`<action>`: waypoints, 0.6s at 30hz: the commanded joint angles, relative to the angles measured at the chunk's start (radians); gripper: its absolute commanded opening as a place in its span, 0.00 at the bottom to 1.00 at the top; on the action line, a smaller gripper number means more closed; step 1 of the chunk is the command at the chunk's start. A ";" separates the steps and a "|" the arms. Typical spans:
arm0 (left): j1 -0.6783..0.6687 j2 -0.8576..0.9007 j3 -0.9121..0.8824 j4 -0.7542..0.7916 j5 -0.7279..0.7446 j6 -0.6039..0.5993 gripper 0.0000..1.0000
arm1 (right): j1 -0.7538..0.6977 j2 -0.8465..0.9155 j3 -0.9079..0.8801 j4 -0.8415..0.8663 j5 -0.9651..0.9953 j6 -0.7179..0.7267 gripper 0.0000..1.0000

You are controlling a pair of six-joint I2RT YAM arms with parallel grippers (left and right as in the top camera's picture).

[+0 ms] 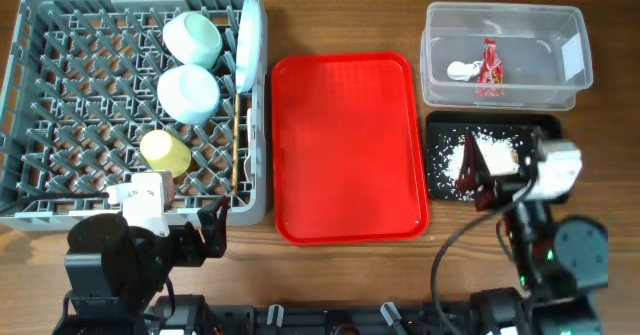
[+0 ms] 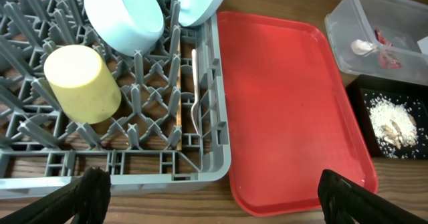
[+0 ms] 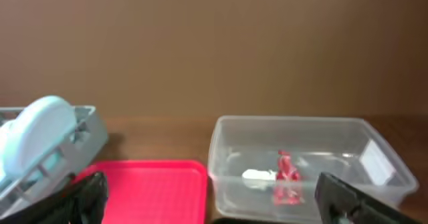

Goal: Sort waste into correct bins and load items into the dishwasher rack

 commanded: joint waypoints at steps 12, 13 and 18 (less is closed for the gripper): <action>0.005 -0.004 -0.006 0.003 0.016 0.020 1.00 | -0.116 -0.313 -0.500 0.297 -0.126 -0.095 1.00; 0.005 -0.004 -0.006 0.003 0.016 0.020 1.00 | -0.128 -0.313 -0.500 0.223 -0.180 -0.124 1.00; 0.005 -0.004 -0.006 0.003 0.016 0.020 1.00 | -0.132 -0.312 -0.500 0.233 -0.188 -0.128 1.00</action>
